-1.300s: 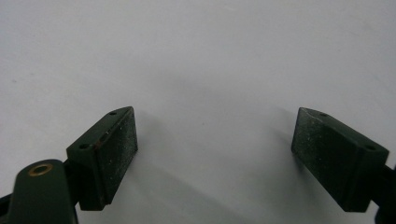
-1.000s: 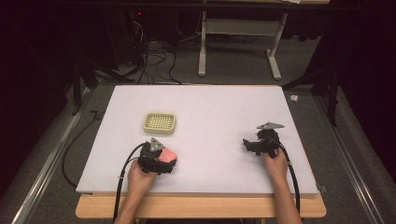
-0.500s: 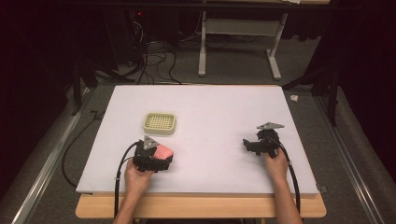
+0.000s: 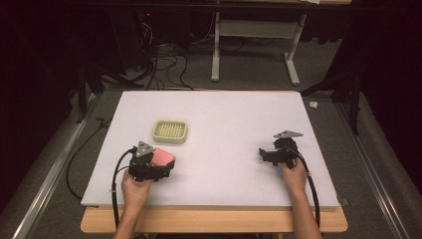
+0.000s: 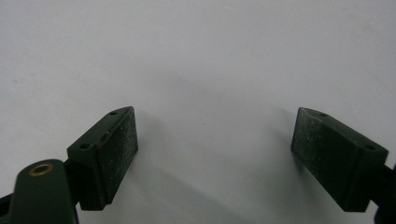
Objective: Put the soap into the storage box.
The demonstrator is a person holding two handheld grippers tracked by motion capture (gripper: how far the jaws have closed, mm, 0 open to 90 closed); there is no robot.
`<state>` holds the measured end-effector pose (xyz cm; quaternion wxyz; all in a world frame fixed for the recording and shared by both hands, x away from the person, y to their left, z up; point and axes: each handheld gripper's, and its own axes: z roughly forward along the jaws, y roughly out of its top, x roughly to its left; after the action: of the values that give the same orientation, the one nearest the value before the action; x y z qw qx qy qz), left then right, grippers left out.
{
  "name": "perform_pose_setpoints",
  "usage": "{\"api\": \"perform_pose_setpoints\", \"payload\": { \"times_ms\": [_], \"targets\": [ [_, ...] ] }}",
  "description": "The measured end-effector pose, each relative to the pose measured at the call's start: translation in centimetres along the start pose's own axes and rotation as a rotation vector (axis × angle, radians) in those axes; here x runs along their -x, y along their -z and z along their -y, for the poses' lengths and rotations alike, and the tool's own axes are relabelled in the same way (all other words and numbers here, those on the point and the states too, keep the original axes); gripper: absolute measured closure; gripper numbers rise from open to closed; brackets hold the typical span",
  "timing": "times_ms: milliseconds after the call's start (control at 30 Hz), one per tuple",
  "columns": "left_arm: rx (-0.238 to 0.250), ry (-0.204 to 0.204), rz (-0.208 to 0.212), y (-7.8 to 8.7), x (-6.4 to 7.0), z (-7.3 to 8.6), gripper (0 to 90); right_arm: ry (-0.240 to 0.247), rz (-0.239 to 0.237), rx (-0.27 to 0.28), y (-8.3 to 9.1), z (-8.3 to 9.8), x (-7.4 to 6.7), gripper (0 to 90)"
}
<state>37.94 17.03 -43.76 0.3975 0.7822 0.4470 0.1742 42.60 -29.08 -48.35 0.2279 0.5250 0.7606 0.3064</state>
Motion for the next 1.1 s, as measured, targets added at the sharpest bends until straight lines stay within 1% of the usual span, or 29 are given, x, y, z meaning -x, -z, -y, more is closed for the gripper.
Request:
{"api": "perform_pose_setpoints", "payload": {
  "times_ms": [100, 167, 267, 300, 400, 500, 733, 833, 900, 1000, 1067, 1100],
  "targets": [
    [0.006, 0.006, -0.004, 0.3, -0.2, -0.1, 14.0, 0.0, -0.001, 0.0, 0.0, 0.0, 0.0, 15.3],
    [0.015, 0.023, -0.013, 0.7, -0.6, -0.4, 14.0, 0.0, 0.0, 0.0, 0.0, 0.0, 0.0, 15.3],
    [0.018, 0.029, -0.016, 0.8, -0.8, -0.6, 14.0, 0.0, -0.001, 0.0, 0.0, 0.0, 0.0, 15.3],
    [0.017, 0.031, -0.02, 0.8, -1.0, -0.9, 14.0, 0.0, -0.001, 0.0, 0.0, 0.0, 0.0, 15.3],
    [0.026, 0.044, -0.021, 0.7, -1.3, -1.4, 14.0, 0.0, 0.0, 0.0, 0.0, 0.0, 0.0, 15.3],
    [0.028, 0.047, -0.027, 0.6, -1.4, -1.7, 14.0, 0.0, -0.001, 0.0, 0.0, 0.0, 0.0, 15.3],
    [0.034, 0.058, -0.025, 0.3, -1.7, -2.5, 14.0, -0.001, 0.0, 0.002, 0.0, 0.0, 0.0, 15.3],
    [0.03, 0.054, -0.029, 0.1, -1.7, -2.8, 14.0, -0.001, 0.0, 0.001, 0.0, 0.0, 0.0, 15.3],
    [0.039, 0.057, -0.035, 0.0, -1.8, -3.2, 14.0, -0.001, 0.0, 0.002, 0.0, 0.0, 0.0, 15.3],
    [0.049, 0.072, -0.026, -0.2, -2.0, -3.5, 14.0, -0.001, -0.001, 0.002, 0.0, 0.0, 0.0, 15.3],
    [0.042, 0.071, -0.029, -0.3, -2.1, -3.7, 14.0, -0.001, 0.0, 0.002, 0.0, 0.0, 0.0, 15.3],
    [0.039, 0.068, -0.037, -0.4, -2.1, -3.8, 14.0, -0.001, 0.0, 0.002, 0.0, 0.0, 0.0, 15.3]
  ]
}}
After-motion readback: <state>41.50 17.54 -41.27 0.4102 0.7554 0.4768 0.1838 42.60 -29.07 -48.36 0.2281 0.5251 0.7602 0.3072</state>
